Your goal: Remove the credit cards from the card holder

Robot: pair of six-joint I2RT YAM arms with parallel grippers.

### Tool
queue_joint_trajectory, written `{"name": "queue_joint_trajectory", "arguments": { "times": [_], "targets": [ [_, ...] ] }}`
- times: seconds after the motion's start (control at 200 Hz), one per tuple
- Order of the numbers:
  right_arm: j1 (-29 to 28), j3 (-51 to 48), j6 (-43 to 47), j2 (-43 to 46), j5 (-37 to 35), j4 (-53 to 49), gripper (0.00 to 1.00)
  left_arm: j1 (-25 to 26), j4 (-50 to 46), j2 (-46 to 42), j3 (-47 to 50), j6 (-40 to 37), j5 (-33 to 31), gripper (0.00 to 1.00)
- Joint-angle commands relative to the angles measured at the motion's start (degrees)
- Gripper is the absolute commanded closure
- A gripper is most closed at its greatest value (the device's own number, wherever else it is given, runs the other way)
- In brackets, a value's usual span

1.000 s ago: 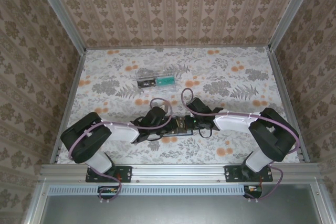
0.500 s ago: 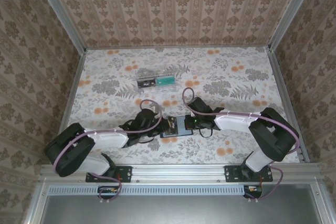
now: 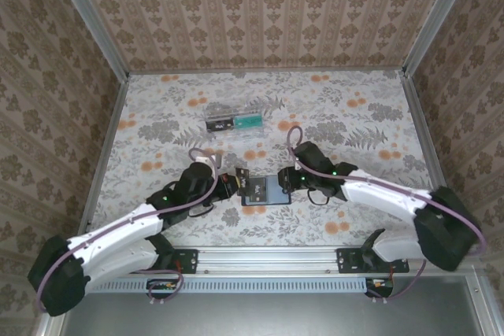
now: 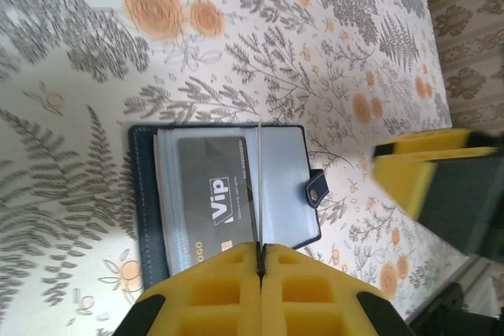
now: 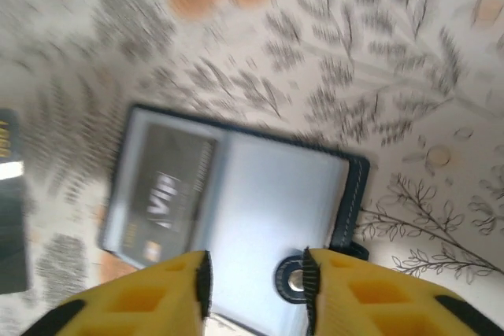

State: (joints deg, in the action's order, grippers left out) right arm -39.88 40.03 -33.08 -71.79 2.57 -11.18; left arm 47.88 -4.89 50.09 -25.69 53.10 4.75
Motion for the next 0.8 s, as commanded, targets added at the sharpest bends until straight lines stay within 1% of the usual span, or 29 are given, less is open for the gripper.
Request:
{"name": "queue_joint_trajectory", "arguments": {
  "times": [0.0,0.055,0.17,0.225,0.34,0.375,0.465,0.615,0.715,0.795],
  "targets": [
    [0.5,-0.4,3.5,6.5,-4.7,-2.5,0.47,-0.7,-13.8,-1.9,-7.0,-10.3,-4.2,1.00],
    [0.7,-1.2,4.5,9.7,-6.0,-2.0,0.39,-0.8,-17.9,-1.5,-10.3,-15.1,-5.9,1.00],
    [1.1,-4.1,5.8,16.5,-8.8,0.4,0.22,-0.9,-24.9,1.1,-17.3,-24.2,-12.1,1.00],
    [1.2,-5.7,6.2,19.7,-10.2,1.8,0.16,-0.8,-26.3,2.7,-19.9,-28.6,-15.1,1.00],
    [1.4,-10.0,7.5,25.9,-12.4,6.4,0.09,-0.9,-28.0,7.5,-24.8,-39.3,-21.8,1.00],
    [1.4,-11.5,7.5,27.6,-13.1,8.1,0.01,-0.9,-28.6,9.7,-26.4,-43.3,-23.3,1.00],
    [1.5,-14.9,8.2,31.6,-13.5,11.4,0.00,-0.9,-29.5,15.4,-30.2,-52.7,-28.5,1.00],
    [1.6,-16.1,8.6,35.1,-15.3,10.7,0.00,-2.0,-28.0,24.1,-34.2,-67.5,-32.4,1.00],
    [1.6,-16.5,8.5,36.0,-15.7,10.2,0.00,-4.4,-26.0,28.4,-35.9,-76.3,-32.0,1.00],
    [1.6,-17.0,8.6,36.5,-14.6,10.3,0.00,-6.9,-23.4,30.4,-36.0,-84.7,-29.9,1.00]
  ]
}}
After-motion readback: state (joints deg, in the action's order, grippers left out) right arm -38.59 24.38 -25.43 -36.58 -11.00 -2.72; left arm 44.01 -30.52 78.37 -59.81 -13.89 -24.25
